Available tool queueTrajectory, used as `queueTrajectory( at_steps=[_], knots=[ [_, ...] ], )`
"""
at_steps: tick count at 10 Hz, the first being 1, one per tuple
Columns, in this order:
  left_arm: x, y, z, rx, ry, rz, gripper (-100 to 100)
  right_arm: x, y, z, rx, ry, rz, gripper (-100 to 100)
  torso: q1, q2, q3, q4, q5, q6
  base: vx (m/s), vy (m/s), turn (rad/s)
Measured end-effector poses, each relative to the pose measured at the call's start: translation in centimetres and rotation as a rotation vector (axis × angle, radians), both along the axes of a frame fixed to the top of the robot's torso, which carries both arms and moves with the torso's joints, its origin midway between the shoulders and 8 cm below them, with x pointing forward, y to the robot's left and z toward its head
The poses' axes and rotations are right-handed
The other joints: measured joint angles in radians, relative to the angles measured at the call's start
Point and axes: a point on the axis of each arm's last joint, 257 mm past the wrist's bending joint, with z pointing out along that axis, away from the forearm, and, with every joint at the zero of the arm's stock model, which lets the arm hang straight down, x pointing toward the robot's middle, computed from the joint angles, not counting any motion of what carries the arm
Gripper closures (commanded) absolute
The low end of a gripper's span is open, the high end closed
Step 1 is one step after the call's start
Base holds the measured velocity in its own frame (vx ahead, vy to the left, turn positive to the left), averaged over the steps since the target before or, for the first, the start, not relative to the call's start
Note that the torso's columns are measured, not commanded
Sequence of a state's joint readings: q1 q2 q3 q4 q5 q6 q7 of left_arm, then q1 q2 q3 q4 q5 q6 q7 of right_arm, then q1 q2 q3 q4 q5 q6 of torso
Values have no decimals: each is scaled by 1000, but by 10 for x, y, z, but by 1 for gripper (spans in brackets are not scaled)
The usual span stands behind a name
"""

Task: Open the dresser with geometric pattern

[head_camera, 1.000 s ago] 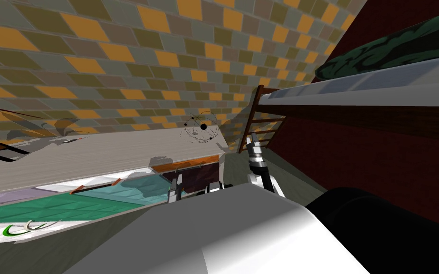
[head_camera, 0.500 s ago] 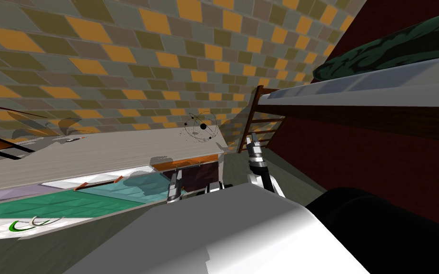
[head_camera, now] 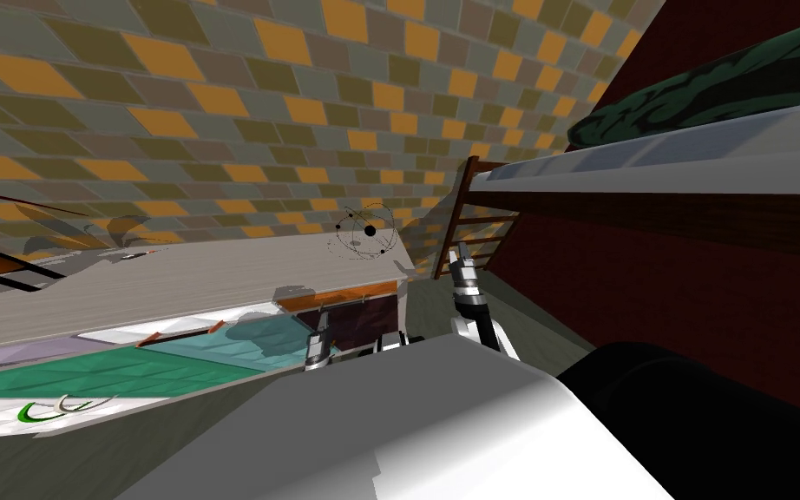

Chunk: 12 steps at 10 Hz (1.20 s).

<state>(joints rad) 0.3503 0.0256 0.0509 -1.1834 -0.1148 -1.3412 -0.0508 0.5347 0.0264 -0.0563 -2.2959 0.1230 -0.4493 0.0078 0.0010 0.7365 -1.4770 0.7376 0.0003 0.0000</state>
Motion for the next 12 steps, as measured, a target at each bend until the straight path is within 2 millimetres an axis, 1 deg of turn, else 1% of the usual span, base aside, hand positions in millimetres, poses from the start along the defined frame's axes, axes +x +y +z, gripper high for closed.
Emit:
queueTrajectory(
  at_steps=[5,6,11,12],
  knots=[
    [-23,-5,-10,-1,-1,3,100,0,0,0,0,0,0,0,-1,2,1,1,0,0,18,14,-5],
    [-24,-5,-10,0,-3,3,-100,0,0,0,0,0,0,0,-1,2,1,1,0,0,0,0,0],
    [-23,14,-8,87,9,-31,-100,0,0,0,0,0,0,0,-1,1,1,0,0,0,-10,-18,2],
    [-19,15,-5,95,8,-35,-100,0,0,0,0,0,0,0,-3,2,1,1,-1,0,-47,-74,8]
  ],
)
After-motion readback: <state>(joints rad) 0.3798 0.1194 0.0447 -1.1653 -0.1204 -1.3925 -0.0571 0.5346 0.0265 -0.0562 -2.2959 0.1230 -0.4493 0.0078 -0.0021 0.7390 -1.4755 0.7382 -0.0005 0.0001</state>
